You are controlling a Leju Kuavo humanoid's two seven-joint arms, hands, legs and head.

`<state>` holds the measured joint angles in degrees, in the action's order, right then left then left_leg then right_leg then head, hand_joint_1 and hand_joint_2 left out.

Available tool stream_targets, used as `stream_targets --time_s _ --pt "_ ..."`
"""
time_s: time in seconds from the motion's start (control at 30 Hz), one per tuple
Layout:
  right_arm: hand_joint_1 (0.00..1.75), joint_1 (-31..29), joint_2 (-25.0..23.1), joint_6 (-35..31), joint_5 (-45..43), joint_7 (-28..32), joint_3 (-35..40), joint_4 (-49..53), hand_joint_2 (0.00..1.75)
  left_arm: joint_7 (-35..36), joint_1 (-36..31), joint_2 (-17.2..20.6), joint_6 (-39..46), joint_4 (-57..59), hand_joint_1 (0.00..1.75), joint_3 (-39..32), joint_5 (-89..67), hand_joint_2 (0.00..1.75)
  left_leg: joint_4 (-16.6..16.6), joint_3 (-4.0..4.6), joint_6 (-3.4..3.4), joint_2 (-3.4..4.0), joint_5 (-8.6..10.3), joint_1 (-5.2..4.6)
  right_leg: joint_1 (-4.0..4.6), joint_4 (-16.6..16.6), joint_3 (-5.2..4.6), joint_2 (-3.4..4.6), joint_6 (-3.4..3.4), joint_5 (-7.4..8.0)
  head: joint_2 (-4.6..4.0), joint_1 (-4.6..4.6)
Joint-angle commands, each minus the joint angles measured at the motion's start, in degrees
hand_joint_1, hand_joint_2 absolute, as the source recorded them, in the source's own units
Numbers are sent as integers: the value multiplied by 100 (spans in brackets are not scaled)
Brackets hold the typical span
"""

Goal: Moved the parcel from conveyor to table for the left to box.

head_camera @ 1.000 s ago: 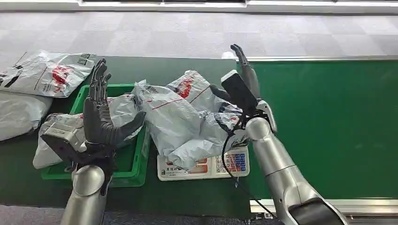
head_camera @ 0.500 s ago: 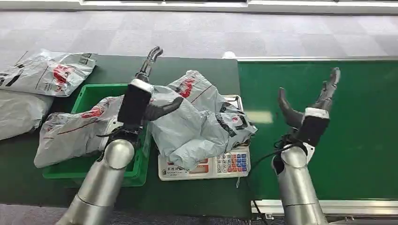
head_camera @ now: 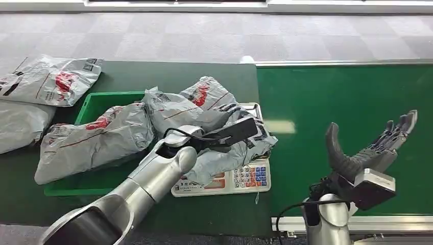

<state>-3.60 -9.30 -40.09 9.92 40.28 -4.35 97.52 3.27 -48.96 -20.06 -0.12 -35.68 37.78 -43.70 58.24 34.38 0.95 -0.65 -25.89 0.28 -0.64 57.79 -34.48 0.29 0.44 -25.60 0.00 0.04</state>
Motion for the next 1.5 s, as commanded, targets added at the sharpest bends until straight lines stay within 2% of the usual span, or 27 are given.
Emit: stream_targets --time_s 0.03,0.17,0.23,0.27,0.3,0.53,0.63,0.77,0.9,1.17,1.27,1.3,1.5 --pt "0 25 -299 9 175 -28 -35 42 175 286 -386 6 -384 1064 0 1236 -31 175 -4 -9 -1 4 -2 0 1 -4 10 -1 -2 -1 0 -2" --pt "0 31 -291 9 171 -28 -46 40 175 300 -423 6 -395 1075 0 1270 10 175 -8 -16 -1 10 -3 0 1 -6 15 2 -2 -1 0 0" --pt "0 57 -288 9 165 -28 -36 -16 175 393 -440 6 -679 1170 0 1389 70 175 -4 -9 0 5 -2 0 0 -3 11 1 -2 -1 0 -2" --pt "0 73 -274 9 124 -40 -16 -56 175 427 -431 6 -756 1269 49 1449 66 175 -10 -17 0 8 -1 0 1 -9 19 2 -3 0 0 0" --pt "0 80 -268 9 79 -58 -7 -67 175 424 -415 6 -701 1345 175 1427 69 175 -6 -11 0 8 -1 0 0 -4 12 3 -2 0 0 -2" --pt "0 95 -204 9 170 -160 39 -140 175 282 -415 28 -319 1471 175 1057 -165 175 -9 -21 -1 14 1 -1 0 -7 25 9 -2 5 0 -2" --pt "0 122 -166 9 156 -191 33 -165 175 278 -391 73 -77 1247 175 688 -296 175 -10 -14 -2 11 8 -1 0 -7 21 3 -1 11 0 -2" --pt "0 269 -157 9 152 -197 -45 -35 175 17 -309 155 647 603 175 -33 -189 175 -4 5 -16 14 20 2 2 -3 6 5 9 27 0 -2" --pt "0 520 -173 9 105 -146 -137 185 175 -273 -94 228 982 -328 175 -769 -127 175 -9 15 -7 6 41 -2 -1 -2 -10 -8 2 44 0 0" --pt "0 512 -179 9 99 -141 -130 187 175 -266 -25 237 919 -395 175 -785 -181 175 -32 -8 -11 26 48 -4 -1 -25 6 13 2 49 0 0" --pt "0 512 -179 9 99 -141 -130 187 175 -266 -25 237 919 -395 175 -785 -181 175 -10 18 -11 4 47 -1 0 -4 -12 -2 1 40 0 0" --pt "0 520 -217 9 95 -134 -185 204 175 -481 47 225 1319 -596 175 -922 -86 175 -15 13 -11 10 46 -1 0 -8 -9 2 0 40 0 0" --pt "0 618 -186 9 76 -140 -173 303 175 -419 18 300 1134 -880 175 -988 -73 175 -13 23 -11 5 47 -3 -1 -5 -18 -3 0 38 0 -2"
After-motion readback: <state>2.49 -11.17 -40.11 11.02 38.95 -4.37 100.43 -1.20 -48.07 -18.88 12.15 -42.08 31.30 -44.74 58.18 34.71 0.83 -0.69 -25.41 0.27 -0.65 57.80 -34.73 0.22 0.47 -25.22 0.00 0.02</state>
